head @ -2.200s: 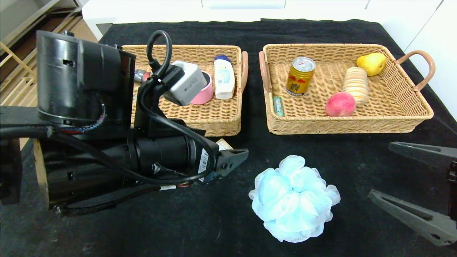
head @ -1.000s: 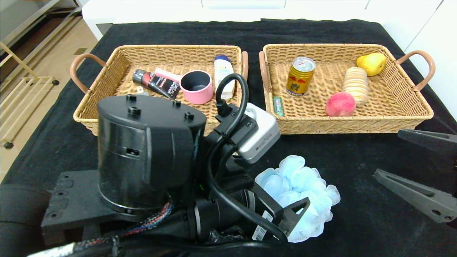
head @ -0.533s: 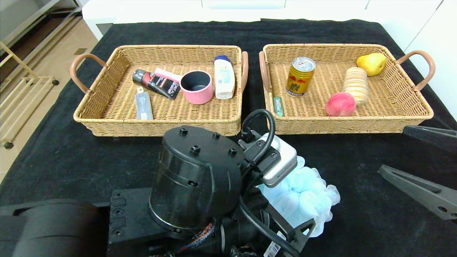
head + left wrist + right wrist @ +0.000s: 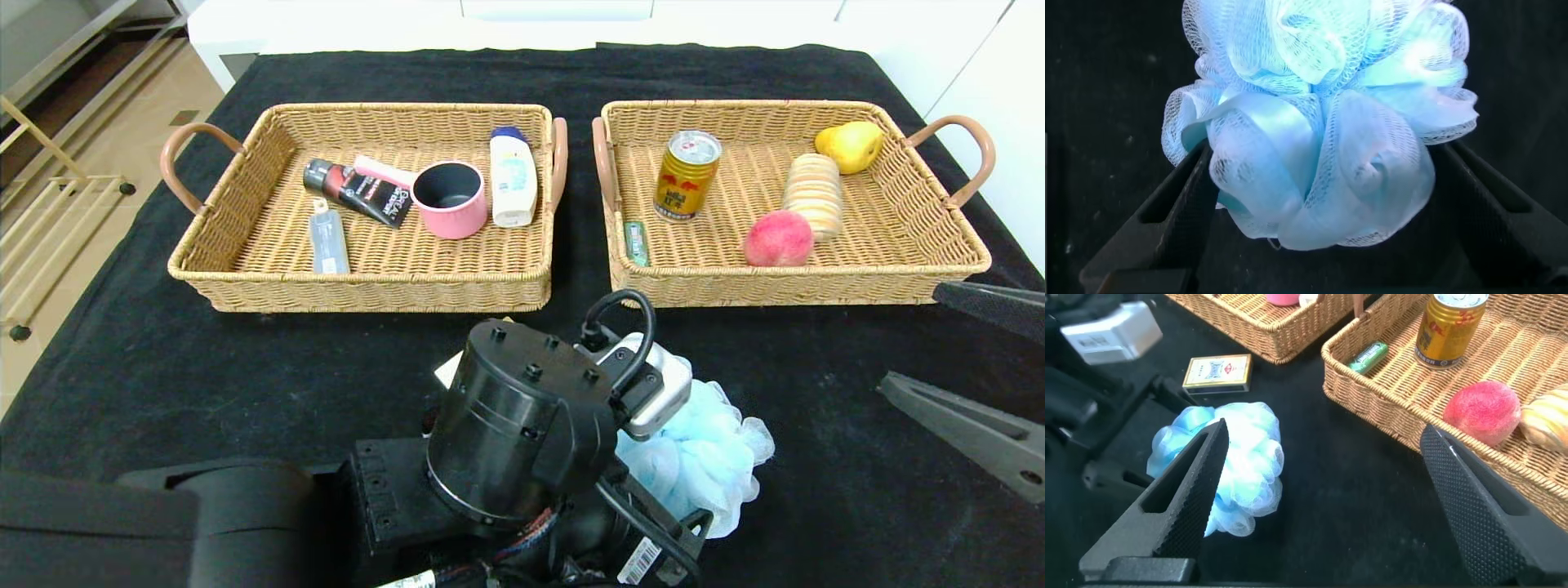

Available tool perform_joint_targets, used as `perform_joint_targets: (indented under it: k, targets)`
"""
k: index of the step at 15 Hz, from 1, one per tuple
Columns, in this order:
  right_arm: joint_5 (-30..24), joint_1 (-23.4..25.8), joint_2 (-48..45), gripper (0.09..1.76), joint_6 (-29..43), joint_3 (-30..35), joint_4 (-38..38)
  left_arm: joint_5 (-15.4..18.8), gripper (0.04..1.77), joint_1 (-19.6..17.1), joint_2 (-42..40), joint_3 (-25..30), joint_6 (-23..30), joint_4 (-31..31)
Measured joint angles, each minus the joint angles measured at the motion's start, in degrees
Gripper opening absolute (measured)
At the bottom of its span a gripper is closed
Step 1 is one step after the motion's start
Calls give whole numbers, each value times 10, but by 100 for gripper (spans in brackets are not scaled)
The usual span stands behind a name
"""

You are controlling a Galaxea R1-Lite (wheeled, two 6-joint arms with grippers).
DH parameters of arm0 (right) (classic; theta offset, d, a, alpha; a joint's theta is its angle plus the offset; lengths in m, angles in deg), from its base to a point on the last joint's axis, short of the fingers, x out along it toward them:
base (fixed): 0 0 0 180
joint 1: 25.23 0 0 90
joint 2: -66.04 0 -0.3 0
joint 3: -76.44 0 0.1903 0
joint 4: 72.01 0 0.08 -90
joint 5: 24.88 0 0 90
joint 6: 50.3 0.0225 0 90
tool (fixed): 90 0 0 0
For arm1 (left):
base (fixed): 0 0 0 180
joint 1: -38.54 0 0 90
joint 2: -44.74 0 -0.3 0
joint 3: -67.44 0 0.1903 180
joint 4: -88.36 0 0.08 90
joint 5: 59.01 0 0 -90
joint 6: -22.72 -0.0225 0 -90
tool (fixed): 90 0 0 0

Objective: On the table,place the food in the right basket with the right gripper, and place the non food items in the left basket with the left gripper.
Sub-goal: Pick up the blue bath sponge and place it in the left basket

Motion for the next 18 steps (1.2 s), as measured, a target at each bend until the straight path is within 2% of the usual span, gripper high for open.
perform_joint_targets:
  k: [15, 16, 18]
  targets:
    - [-2, 14, -8, 171, -1, -2, 0, -33, 172, -12, 47, -13, 0, 0]
    - [-2, 14, -8, 171, -1, -2, 0, -33, 161, -13, 49, -14, 0, 0]
    - [-2, 13, -9, 171, -1, -1, 0, -32, 128, -13, 51, -13, 1, 0]
